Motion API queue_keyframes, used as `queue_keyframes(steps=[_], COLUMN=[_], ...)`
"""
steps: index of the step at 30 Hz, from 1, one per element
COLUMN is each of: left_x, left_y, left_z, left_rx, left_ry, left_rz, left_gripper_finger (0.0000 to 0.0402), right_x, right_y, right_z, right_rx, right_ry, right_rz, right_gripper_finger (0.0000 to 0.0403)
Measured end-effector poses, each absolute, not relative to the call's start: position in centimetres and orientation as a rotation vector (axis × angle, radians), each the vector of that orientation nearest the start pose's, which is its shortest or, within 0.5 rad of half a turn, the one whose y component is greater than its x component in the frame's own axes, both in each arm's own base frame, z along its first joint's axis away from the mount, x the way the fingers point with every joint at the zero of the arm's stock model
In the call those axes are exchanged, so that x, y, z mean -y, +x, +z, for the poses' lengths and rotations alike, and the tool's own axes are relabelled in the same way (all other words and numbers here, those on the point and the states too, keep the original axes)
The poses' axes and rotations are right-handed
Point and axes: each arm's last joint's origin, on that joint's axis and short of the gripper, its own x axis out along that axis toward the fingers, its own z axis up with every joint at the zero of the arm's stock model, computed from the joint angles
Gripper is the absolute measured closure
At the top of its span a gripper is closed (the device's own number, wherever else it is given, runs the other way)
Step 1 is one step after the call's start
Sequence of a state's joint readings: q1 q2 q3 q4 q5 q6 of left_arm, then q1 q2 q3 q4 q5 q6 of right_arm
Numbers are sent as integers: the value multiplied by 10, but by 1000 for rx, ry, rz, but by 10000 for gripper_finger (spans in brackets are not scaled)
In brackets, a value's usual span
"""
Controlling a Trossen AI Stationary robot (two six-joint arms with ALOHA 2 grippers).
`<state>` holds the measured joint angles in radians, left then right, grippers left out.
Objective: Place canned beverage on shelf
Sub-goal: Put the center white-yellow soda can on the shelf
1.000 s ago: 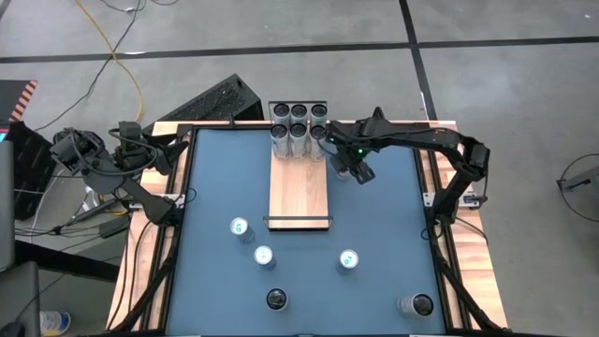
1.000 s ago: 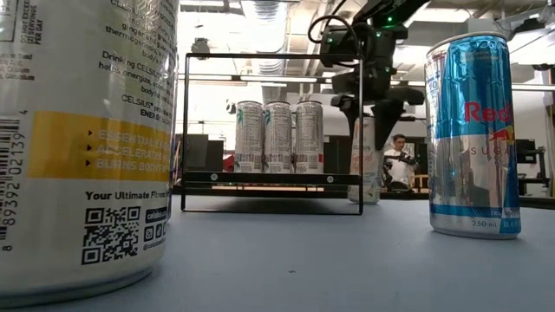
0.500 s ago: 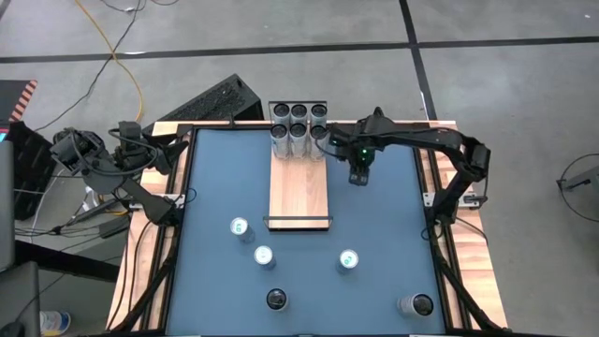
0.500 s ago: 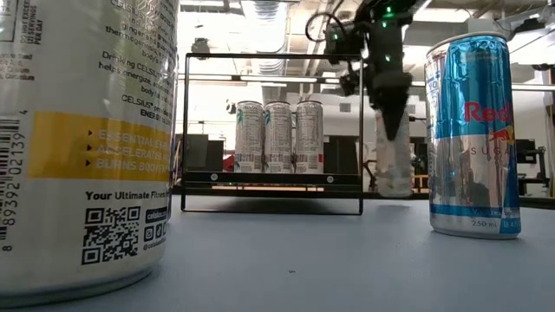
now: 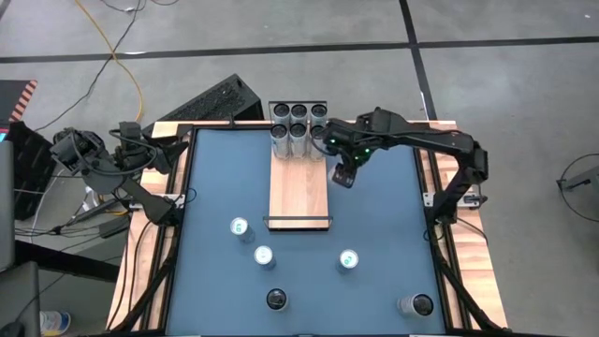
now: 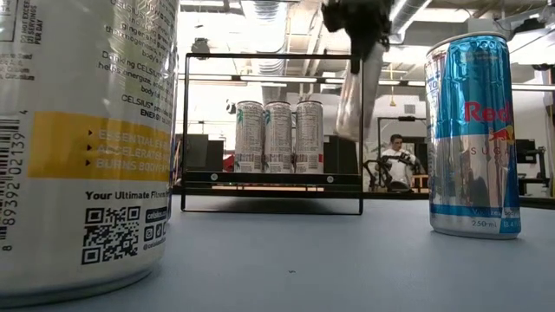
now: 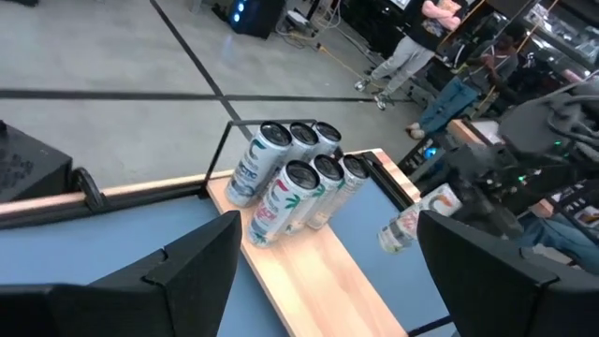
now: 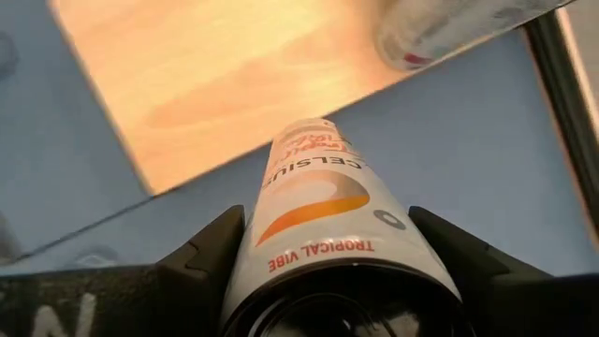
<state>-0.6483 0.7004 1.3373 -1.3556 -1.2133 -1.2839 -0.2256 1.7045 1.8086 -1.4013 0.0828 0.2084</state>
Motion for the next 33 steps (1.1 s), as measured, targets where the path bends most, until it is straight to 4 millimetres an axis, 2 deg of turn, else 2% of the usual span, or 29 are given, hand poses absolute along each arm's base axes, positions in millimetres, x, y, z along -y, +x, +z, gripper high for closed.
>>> queue_keyframes(steps=[3,8,15,21,25,33], left_x=[2,2,2,2,2,2], left_y=[47,47,47,47,47,47], left_z=[416,416,416,416,416,416], left_rx=[-20,-33,-32,-33,-33,-35], left_ry=[-677,-705,-706,-705,-702,-686], left_rz=[693,680,680,681,681,683], left_gripper_finger=[93,93,93,93,93,93], right_x=[68,57,57,62,62,78], right_y=[323,360,402,411,411,410], right_z=[364,366,348,325,328,325], right_rx=[-1266,-1292,-1327,-1412,-1399,-1403], right_ry=[282,191,84,59,43,66], right_rz=[-390,-326,-284,-273,-269,-301], right_gripper_finger=[164,164,164,164,164,163])
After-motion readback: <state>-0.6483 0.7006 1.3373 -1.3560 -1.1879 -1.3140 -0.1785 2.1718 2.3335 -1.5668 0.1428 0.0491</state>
